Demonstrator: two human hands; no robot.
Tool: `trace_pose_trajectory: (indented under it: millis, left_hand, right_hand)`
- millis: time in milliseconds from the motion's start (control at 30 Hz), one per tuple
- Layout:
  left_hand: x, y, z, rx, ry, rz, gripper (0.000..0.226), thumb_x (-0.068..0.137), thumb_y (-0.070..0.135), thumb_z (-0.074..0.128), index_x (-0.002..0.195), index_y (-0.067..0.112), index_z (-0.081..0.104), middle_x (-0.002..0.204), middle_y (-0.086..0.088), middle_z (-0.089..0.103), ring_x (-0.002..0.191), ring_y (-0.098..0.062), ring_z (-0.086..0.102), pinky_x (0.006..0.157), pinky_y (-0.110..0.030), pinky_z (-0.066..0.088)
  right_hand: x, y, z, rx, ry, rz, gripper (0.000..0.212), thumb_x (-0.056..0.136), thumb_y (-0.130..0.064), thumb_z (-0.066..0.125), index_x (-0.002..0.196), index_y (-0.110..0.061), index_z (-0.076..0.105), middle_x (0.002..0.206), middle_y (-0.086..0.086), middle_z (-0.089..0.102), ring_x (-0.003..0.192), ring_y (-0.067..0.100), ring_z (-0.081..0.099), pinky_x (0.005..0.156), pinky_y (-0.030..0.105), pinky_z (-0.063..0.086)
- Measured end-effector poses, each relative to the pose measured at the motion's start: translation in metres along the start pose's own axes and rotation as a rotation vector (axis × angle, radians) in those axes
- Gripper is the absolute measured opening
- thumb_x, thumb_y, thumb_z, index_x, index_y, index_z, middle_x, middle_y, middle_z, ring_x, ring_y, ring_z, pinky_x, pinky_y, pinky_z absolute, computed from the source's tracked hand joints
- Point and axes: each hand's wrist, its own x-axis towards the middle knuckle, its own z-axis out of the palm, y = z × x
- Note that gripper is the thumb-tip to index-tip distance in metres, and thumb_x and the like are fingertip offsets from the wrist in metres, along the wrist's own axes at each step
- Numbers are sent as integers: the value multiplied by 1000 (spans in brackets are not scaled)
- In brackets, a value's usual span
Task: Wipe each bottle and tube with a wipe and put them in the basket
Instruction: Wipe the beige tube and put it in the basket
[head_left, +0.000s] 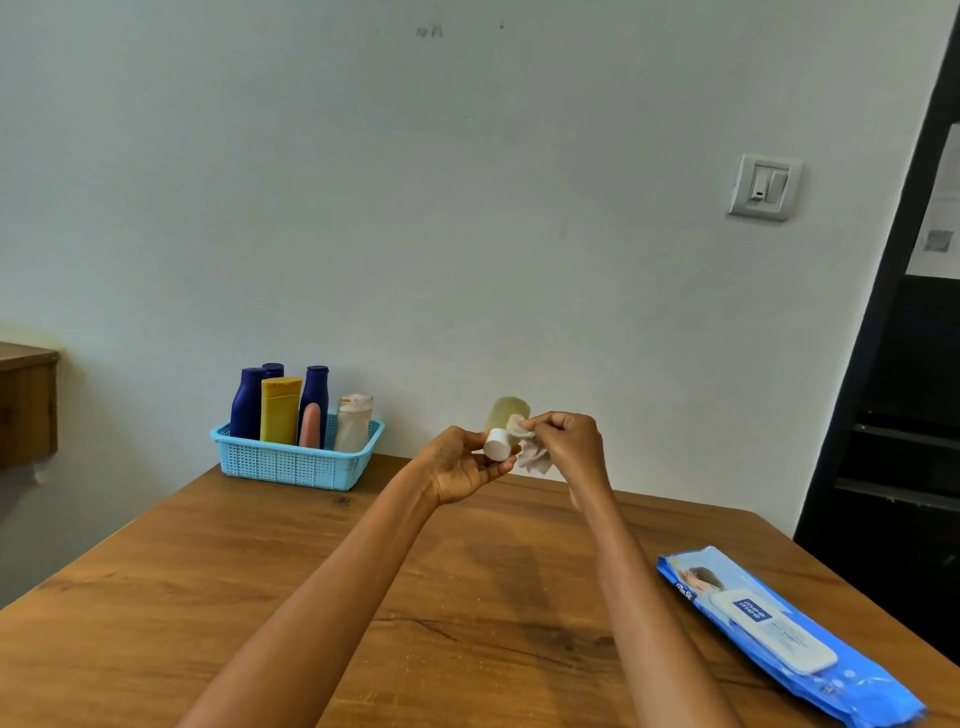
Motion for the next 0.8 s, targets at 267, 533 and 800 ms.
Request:
trace_pose_trajectory:
  millis: [267, 533, 800]
  left_hand:
    - [0, -2, 4, 6, -27, -10, 25, 96, 2, 36, 116, -13, 42, 100, -29, 60, 83, -32, 60, 65, -35, 58]
    - [6, 4, 0, -30, 102, 111, 20, 98, 4, 40, 113, -8, 45, 94, -25, 53, 79, -33, 58, 52, -32, 56]
    - [11, -4, -4, 206, 89, 237, 14, 93, -5, 47, 100, -4, 59, 83, -13, 62, 67, -18, 63, 57, -26, 57]
  right_hand:
    - [-1, 2, 3, 31, 39, 20, 34, 91, -8, 54, 125, -12, 60, 125, 3, 61, 111, 17, 57, 85, 20, 46]
    - [-5, 1, 18, 35, -43, 34, 26, 83, -4, 59, 103, -11, 72, 108, 2, 70, 95, 10, 62, 66, 10, 45]
    - [-9, -6, 31, -42, -25, -29, 22, 87, -7, 57, 102, -12, 72, 106, 6, 70, 93, 15, 64, 76, 22, 53]
